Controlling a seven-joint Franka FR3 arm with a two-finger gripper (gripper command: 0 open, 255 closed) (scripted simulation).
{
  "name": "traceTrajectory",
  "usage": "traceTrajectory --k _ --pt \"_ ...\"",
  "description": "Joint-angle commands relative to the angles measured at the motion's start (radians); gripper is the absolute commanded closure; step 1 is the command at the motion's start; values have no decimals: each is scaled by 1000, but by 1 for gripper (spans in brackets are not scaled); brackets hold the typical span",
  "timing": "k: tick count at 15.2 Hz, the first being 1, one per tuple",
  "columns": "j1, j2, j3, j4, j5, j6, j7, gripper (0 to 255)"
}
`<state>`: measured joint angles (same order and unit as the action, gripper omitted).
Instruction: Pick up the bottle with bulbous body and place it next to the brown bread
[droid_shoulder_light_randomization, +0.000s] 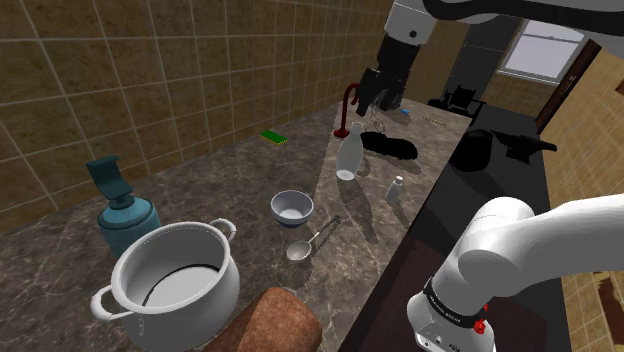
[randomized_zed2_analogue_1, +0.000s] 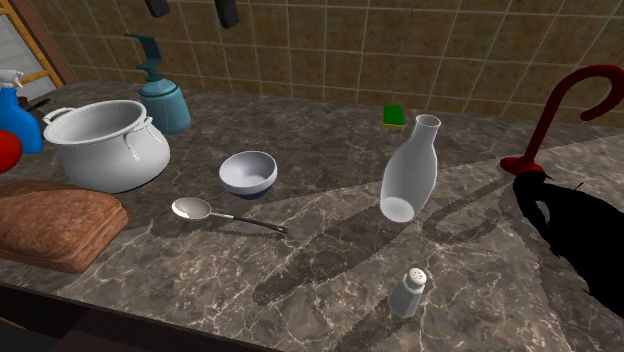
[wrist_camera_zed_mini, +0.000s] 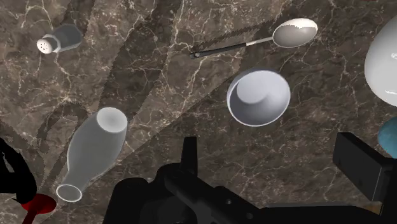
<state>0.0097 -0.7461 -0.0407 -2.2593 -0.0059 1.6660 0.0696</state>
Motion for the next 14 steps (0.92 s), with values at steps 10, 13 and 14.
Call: traceTrajectory --k 10,13,14 --pt "-39 220 -139 38 -55 154 -141 0" --pt "-48 307 -184 71 -59 200 -189 0" --pt "-51 337 -198 84 -59 214 -206 0"
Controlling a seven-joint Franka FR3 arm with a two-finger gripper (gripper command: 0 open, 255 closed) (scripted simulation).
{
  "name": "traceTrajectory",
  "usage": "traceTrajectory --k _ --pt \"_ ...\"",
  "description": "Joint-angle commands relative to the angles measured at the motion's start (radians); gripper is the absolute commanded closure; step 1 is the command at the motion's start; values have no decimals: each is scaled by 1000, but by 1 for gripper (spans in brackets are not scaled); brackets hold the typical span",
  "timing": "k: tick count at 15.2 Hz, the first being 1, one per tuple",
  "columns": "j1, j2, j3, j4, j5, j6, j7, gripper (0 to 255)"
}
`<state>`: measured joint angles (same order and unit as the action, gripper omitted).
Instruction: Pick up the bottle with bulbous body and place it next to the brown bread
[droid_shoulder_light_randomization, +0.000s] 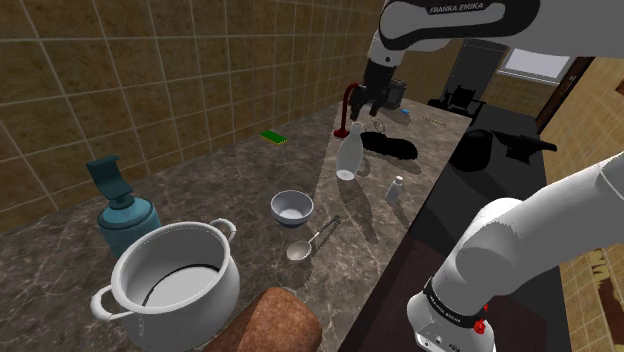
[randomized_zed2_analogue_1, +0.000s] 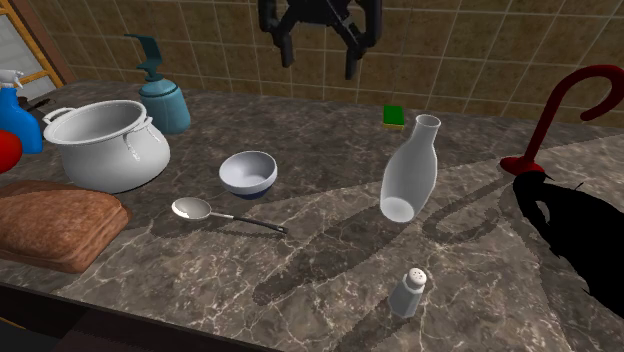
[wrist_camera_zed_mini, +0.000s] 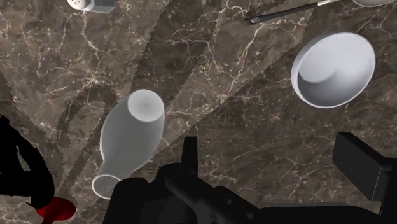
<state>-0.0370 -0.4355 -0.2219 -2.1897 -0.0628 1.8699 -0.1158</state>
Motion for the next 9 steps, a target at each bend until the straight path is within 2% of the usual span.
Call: traceTrajectory --k 1,9 --pt "-8 58 -31 29 -1 24 -37 0" --pt "-35 330 -136 187 52 106 -180 0"
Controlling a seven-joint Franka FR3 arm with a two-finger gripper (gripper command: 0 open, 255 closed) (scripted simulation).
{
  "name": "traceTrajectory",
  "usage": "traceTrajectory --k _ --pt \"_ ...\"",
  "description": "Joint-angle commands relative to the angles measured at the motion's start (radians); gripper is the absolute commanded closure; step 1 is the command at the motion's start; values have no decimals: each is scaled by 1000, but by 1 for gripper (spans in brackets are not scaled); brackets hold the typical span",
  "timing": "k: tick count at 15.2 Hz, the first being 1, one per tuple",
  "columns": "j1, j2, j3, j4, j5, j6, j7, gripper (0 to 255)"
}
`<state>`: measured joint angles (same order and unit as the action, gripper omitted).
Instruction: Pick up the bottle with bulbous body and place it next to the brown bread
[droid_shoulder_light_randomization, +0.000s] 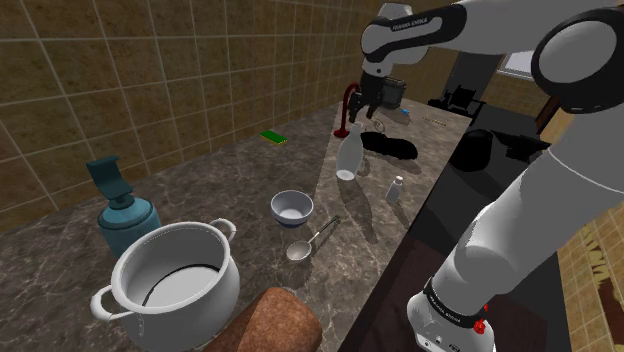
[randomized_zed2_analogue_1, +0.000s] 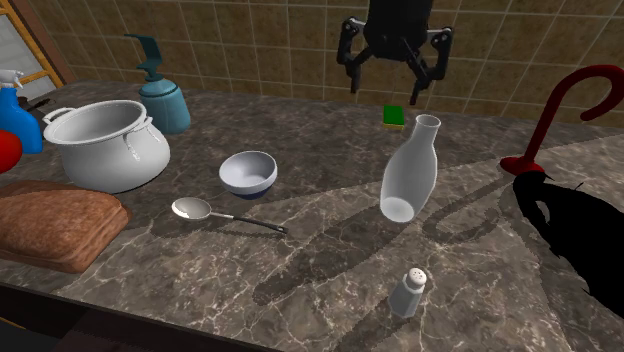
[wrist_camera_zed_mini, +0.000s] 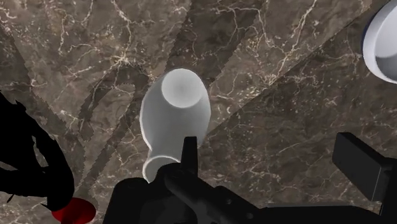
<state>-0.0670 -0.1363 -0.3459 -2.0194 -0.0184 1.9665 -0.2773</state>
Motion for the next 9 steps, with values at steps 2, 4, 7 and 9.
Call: traceTrajectory --k 2,4,7,9 --pt "-16 105 -32 68 33 21 -57 0" --pt "-31 181 -48 125 61 29 -95 0" --pt "-62 298 -65 220 107 31 -150 0" --pt "-69 320 -65 228 116 43 -159 0"
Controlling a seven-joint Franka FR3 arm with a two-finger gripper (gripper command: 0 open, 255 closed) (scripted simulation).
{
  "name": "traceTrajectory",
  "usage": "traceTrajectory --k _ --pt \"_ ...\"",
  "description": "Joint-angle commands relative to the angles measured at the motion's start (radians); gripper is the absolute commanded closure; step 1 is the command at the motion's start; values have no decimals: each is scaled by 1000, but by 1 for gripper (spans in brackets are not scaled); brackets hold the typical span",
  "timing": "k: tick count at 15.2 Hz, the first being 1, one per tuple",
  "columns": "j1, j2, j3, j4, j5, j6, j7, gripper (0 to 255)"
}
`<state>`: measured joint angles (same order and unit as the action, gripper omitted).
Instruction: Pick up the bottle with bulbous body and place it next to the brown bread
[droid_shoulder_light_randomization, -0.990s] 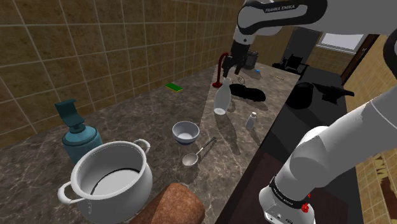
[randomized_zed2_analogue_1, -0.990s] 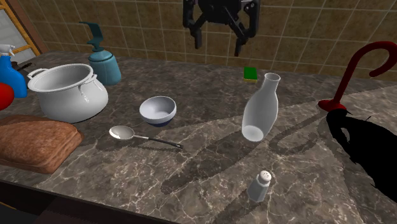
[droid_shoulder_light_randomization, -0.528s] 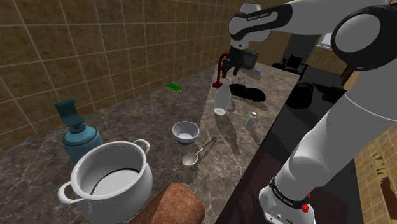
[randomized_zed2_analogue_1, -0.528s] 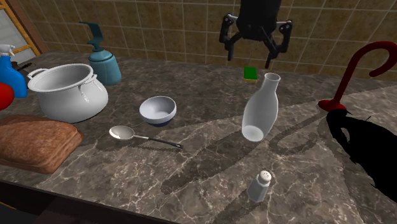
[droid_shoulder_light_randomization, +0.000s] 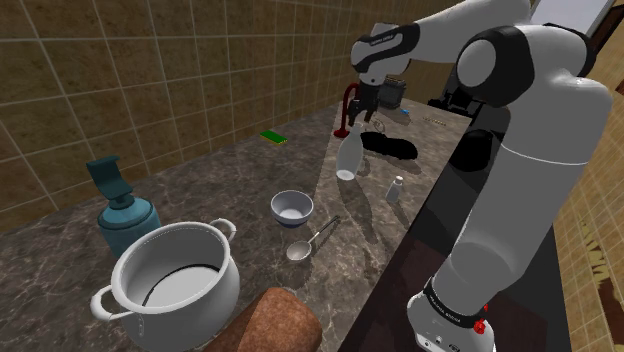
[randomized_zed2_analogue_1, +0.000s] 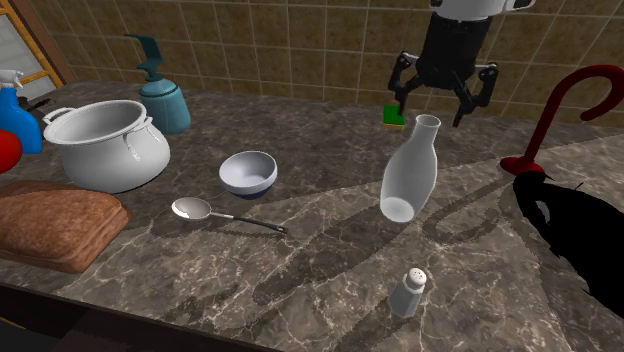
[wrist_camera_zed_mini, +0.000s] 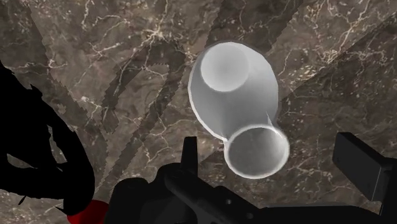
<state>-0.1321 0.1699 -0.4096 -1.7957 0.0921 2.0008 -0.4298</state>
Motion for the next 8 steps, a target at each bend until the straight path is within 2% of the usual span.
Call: traceTrajectory --k 1,8 --pt "-4 18 0 -5 8 21 -8 0" --pt "-6 45 3 -47 23 87 -17 0"
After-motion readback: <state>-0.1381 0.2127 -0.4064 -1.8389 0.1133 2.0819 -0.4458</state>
